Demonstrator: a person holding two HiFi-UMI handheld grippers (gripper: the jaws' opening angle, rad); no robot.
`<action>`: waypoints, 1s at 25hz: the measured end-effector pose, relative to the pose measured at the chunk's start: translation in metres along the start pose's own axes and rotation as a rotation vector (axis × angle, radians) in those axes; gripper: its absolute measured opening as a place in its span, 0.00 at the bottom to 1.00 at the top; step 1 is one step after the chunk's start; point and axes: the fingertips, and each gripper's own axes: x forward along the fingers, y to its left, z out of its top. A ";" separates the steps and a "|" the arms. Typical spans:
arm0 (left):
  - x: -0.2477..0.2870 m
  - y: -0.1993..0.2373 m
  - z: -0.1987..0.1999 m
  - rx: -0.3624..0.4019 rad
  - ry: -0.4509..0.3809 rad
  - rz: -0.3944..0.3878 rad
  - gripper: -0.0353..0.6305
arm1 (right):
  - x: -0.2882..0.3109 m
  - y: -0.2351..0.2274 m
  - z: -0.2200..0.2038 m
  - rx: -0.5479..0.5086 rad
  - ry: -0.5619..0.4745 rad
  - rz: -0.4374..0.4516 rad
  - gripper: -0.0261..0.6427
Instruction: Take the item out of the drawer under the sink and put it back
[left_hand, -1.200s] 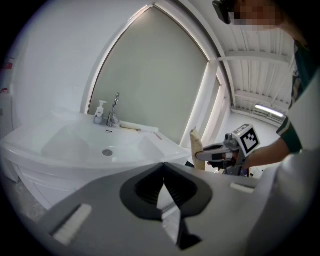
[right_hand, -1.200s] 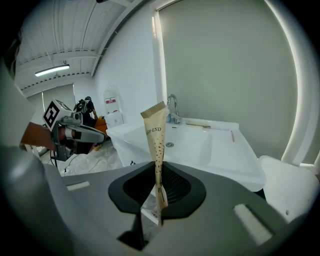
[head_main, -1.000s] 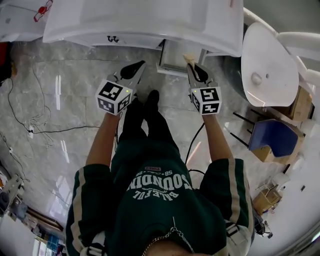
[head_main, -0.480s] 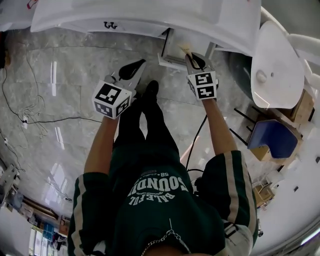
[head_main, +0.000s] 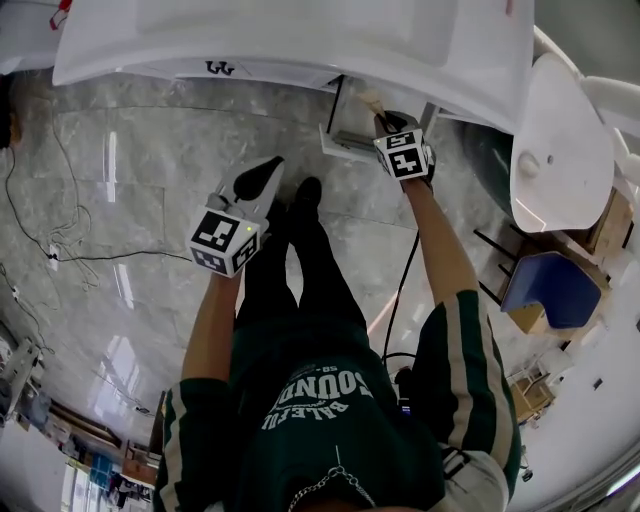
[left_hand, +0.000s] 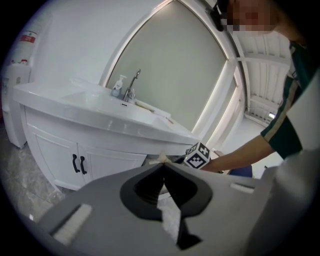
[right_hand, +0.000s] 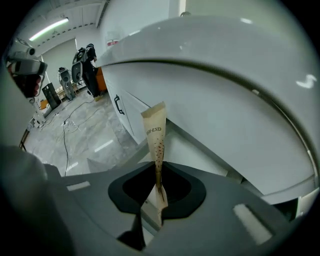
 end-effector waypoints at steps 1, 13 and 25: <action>0.000 0.002 -0.003 -0.007 0.004 0.005 0.13 | 0.008 -0.005 -0.004 0.004 0.023 -0.004 0.10; -0.003 0.030 -0.022 -0.054 0.047 0.061 0.13 | 0.085 -0.014 -0.056 0.010 0.259 0.022 0.10; -0.005 0.031 -0.005 -0.049 0.045 0.044 0.13 | 0.071 -0.009 -0.028 -0.023 0.207 -0.012 0.17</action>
